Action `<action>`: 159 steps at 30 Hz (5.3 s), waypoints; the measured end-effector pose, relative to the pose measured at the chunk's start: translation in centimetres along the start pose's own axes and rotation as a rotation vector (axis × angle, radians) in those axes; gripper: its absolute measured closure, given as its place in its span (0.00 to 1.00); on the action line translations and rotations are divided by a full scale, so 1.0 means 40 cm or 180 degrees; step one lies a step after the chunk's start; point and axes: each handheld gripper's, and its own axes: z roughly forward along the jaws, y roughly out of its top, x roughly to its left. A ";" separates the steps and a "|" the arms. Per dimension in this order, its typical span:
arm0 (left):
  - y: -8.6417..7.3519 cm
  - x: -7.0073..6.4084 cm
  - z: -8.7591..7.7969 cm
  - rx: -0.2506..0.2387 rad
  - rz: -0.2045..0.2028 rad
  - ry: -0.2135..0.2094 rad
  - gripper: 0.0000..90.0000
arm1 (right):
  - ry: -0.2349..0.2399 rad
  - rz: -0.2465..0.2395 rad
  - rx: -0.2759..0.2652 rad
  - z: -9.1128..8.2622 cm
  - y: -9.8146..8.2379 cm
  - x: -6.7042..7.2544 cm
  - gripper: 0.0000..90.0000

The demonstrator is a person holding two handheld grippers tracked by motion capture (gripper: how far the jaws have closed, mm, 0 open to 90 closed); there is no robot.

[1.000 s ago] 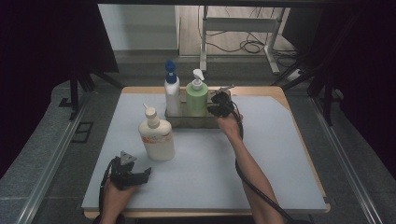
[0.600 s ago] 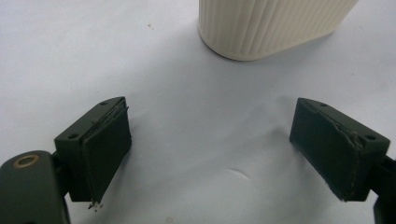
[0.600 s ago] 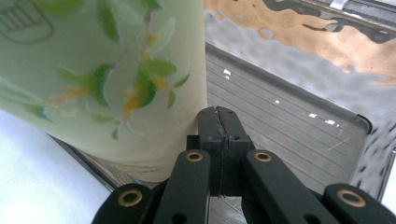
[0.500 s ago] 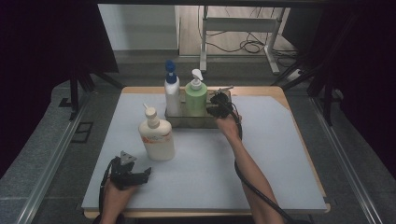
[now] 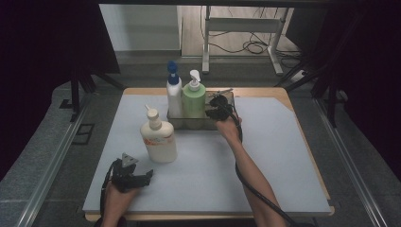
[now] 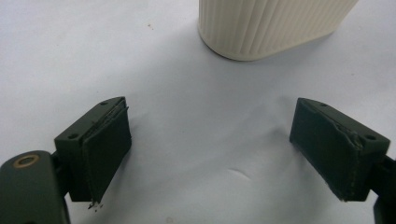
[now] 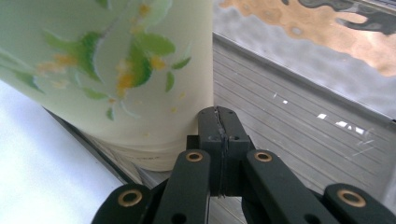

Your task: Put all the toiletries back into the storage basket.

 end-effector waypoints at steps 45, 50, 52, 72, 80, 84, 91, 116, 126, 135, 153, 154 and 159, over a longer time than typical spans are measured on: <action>0.000 -0.001 0.000 0.0005 0.0011 0.0013 0.14 | 0.0107 -0.0181 -0.0236 -0.081 0.006 0.014 0.83; 0.000 -0.002 0.000 0.0006 0.0015 0.0019 0.14 | 0.0112 -0.0162 -0.0296 -0.109 0.002 0.005 0.74; 0.000 -0.002 0.000 0.0004 0.0014 0.0019 0.14 | 0.0138 -0.0143 -0.0317 -0.118 0.000 0.003 0.69; 0.000 -0.001 0.000 -0.0001 0.0005 0.0012 0.14 | 0.0150 -0.0345 -0.0397 -0.212 -0.055 0.002 0.33; 0.000 -0.001 0.000 -0.0003 0.0005 0.0013 0.14 | 0.0130 -0.0463 -0.0384 -0.243 -0.073 0.015 0.24; 0.000 -0.001 0.000 -0.0003 0.0005 0.0011 0.14 | 0.0152 -0.0502 -0.0379 -0.254 -0.082 0.023 0.21; 0.000 -0.001 0.000 -0.0004 0.0004 0.0012 0.14 | 0.0172 -0.0602 -0.0339 -0.263 -0.108 0.037 0.17; 0.000 -0.001 0.000 -0.0003 0.0001 0.0009 0.14 | 0.0220 -0.0765 -0.0222 -0.331 -0.214 0.051 0.03; 0.000 0.000 0.000 0.0000 0.0002 0.0007 0.14 | 0.0192 -0.0762 -0.0192 -0.362 -0.264 0.047 0.00; 0.000 0.000 0.000 0.0001 0.0009 0.0008 0.14 | 0.0121 -0.0721 -0.0212 -0.394 -0.315 0.033 0.00; 0.000 0.000 -0.001 0.0013 0.0009 0.0007 0.14 | 0.0049 -0.0737 -0.0174 -0.421 -0.439 0.033 0.00; 0.000 0.000 -0.001 0.0011 0.0008 0.0007 0.14 | 0.0049 -0.0723 -0.0174 -0.419 -0.444 0.033 0.00; 0.001 -0.001 0.000 0.0005 -0.0001 0.0007 0.14 | 0.0106 -0.0653 -0.0132 -0.402 -0.477 0.032 0.00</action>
